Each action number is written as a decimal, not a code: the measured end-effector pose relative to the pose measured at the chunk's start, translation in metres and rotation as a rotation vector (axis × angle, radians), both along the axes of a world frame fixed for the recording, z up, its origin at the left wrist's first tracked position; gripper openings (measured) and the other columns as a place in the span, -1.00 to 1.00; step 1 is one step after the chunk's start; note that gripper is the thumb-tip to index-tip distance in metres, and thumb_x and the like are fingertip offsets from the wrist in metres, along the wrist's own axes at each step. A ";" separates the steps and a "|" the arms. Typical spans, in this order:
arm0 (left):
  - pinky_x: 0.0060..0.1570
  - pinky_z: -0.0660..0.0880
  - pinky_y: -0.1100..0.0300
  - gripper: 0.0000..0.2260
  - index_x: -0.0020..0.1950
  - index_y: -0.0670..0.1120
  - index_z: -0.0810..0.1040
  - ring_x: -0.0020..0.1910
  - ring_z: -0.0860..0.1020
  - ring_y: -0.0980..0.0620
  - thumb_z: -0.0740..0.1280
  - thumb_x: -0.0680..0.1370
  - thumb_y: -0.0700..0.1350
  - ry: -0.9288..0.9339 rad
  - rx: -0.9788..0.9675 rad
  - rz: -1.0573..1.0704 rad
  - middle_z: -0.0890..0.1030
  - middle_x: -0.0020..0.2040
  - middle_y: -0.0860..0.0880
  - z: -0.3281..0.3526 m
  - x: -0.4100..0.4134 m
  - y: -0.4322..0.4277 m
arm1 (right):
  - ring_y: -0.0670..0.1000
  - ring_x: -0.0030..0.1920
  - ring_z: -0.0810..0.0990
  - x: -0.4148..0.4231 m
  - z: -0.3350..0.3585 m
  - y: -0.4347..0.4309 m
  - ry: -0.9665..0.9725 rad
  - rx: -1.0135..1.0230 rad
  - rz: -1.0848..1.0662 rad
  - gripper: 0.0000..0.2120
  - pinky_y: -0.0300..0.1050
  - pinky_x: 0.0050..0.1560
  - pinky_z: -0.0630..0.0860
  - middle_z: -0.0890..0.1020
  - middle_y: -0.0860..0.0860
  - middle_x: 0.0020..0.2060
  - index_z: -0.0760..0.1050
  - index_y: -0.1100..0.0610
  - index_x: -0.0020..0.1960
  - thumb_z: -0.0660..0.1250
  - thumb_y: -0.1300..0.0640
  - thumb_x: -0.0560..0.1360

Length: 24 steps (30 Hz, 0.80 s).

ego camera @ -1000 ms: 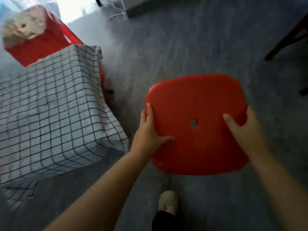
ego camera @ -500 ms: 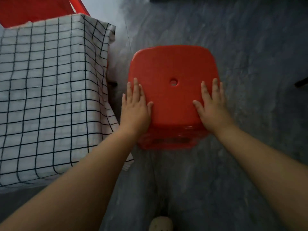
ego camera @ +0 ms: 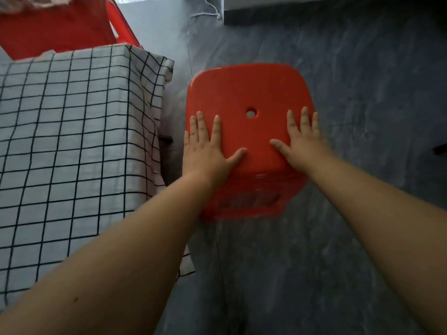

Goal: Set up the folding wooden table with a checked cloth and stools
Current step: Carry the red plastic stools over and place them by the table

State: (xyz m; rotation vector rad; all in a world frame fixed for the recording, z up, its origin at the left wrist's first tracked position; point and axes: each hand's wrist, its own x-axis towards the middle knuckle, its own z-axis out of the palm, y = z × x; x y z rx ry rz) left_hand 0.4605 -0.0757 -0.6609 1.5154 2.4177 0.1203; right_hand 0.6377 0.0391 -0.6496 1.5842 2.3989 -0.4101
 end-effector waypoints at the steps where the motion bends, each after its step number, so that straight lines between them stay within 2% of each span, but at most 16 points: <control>1: 0.46 -0.24 -0.05 -0.16 0.54 -0.01 -0.24 0.49 -0.30 -0.11 -0.04 0.45 0.44 0.009 -0.021 -0.001 -0.28 0.53 -0.17 0.000 -0.003 0.007 | 0.17 0.50 -0.27 -0.005 0.000 0.009 -0.016 -0.008 0.000 -0.22 0.14 0.45 -0.12 -0.25 0.12 0.51 -0.26 0.02 0.53 0.00 -0.32 0.51; 3: 0.46 -0.24 -0.06 -0.16 0.54 -0.01 -0.24 0.49 -0.30 -0.11 -0.05 0.45 0.44 0.018 -0.056 0.005 -0.28 0.53 -0.16 0.001 -0.006 0.015 | 0.17 0.50 -0.24 -0.010 0.000 0.016 -0.001 -0.005 -0.009 -0.22 0.12 0.46 -0.12 -0.22 0.13 0.52 -0.23 0.03 0.53 0.03 -0.31 0.51; 5: 0.46 -0.23 -0.06 -0.19 0.55 -0.02 -0.21 0.50 -0.28 -0.09 -0.05 0.48 0.42 0.007 -0.023 0.025 -0.26 0.54 -0.14 0.003 -0.004 0.012 | 0.18 0.51 -0.18 -0.003 0.000 0.002 0.158 0.053 -0.030 -0.29 0.10 0.48 -0.10 -0.13 0.16 0.52 -0.11 0.08 0.54 0.08 -0.22 0.55; 7: 0.47 -0.18 -0.04 -0.28 0.56 -0.07 -0.10 0.52 -0.20 -0.05 0.01 0.54 0.32 -0.014 0.133 0.028 -0.16 0.56 -0.12 0.003 0.008 -0.008 | 0.15 0.51 -0.09 0.016 -0.004 -0.035 0.423 0.134 -0.053 -0.39 0.05 0.49 -0.05 0.02 0.17 0.52 0.06 0.15 0.52 0.12 -0.11 0.58; 9: 0.47 -0.14 0.01 -0.37 0.55 -0.06 0.00 0.52 -0.12 -0.01 0.08 0.59 0.20 -0.098 0.325 -0.007 -0.05 0.56 -0.08 0.006 0.034 -0.039 | 0.11 0.51 0.00 0.047 -0.010 -0.086 0.560 0.142 -0.074 -0.41 0.00 0.47 0.01 0.11 0.15 0.51 0.15 0.19 0.49 0.11 -0.10 0.57; 12: 0.46 -0.05 0.03 -0.38 0.54 -0.05 0.03 0.52 -0.09 0.03 0.11 0.57 0.18 -0.227 0.393 -0.083 0.01 0.56 -0.05 0.010 0.083 -0.076 | 0.09 0.50 0.08 0.104 -0.008 -0.142 0.558 0.108 -0.110 -0.37 -0.08 0.46 0.05 0.17 0.13 0.49 0.17 0.18 0.48 0.13 -0.14 0.52; 14: 0.46 0.00 0.06 -0.34 0.54 -0.11 0.07 0.53 -0.05 0.02 0.10 0.55 0.21 -0.283 0.392 -0.142 0.05 0.55 -0.07 0.016 0.126 -0.090 | 0.10 0.46 0.20 0.150 0.003 -0.164 0.522 0.160 -0.144 -0.40 -0.14 0.44 0.09 0.27 0.14 0.45 0.21 0.19 0.46 0.15 -0.10 0.52; 17: 0.46 0.04 0.04 -0.33 0.52 -0.16 0.10 0.52 0.00 -0.01 0.13 0.54 0.20 -0.359 0.438 -0.244 0.10 0.54 -0.10 0.034 0.202 -0.100 | 0.13 0.39 0.32 0.220 0.031 -0.190 0.509 0.267 -0.264 -0.43 -0.07 0.39 0.22 0.35 0.16 0.39 0.28 0.21 0.42 0.17 -0.06 0.50; 20: 0.46 0.00 -0.08 -0.29 0.53 -0.16 0.00 0.53 -0.03 -0.03 0.14 0.53 0.20 -0.351 0.435 -0.370 0.04 0.55 -0.12 0.054 0.294 -0.107 | 0.17 0.39 0.32 0.299 0.057 -0.218 0.487 0.378 -0.413 -0.46 0.03 0.35 0.30 0.32 0.18 0.41 0.32 0.23 0.37 0.20 -0.05 0.50; 24: 0.47 -0.08 -0.03 -0.28 0.54 -0.09 -0.08 0.53 -0.12 0.00 0.14 0.53 0.21 -0.393 0.392 -0.596 -0.06 0.56 -0.11 0.085 0.427 -0.131 | 0.18 0.40 0.28 0.423 0.086 -0.265 0.425 0.482 -0.609 -0.46 0.02 0.36 0.23 0.28 0.18 0.43 0.33 0.23 0.36 0.20 -0.08 0.50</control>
